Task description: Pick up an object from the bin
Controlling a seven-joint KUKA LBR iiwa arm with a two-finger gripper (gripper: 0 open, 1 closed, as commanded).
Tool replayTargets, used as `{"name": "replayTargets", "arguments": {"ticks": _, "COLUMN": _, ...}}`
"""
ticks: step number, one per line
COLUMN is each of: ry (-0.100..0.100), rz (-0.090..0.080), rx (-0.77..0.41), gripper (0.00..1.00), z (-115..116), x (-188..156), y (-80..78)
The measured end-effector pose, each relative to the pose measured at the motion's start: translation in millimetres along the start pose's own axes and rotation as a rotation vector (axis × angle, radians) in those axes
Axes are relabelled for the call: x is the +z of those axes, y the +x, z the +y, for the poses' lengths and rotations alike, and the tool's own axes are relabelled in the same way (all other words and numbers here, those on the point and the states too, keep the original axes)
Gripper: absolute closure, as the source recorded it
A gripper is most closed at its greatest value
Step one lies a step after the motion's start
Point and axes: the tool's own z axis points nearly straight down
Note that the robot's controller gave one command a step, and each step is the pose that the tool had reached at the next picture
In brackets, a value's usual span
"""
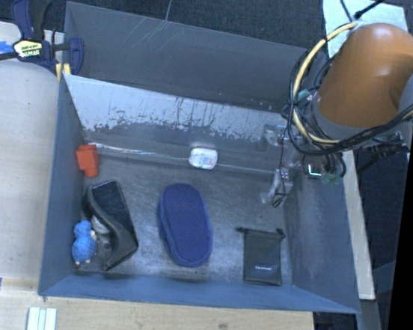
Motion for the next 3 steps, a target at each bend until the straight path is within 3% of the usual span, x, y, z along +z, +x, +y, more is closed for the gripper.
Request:
{"name": "replayTargets", "arguments": {"ticks": 1, "ry": 0.001, "rz": 0.001, "rx": -0.131, "gripper": 0.0, "z": -53, "x": 91, "y": 37.3}}
{"name": "replayTargets", "arguments": {"ticks": 2, "ry": 0.0, "rz": -0.001, "rx": -0.337, "gripper": 0.0, "z": -98, "x": 178, "y": 64.0}}
{"name": "replayTargets", "arguments": {"ticks": 3, "ry": 0.002, "rz": -0.008, "rx": -0.339, "gripper": 1.0, "z": -97, "x": 174, "y": 61.3}}
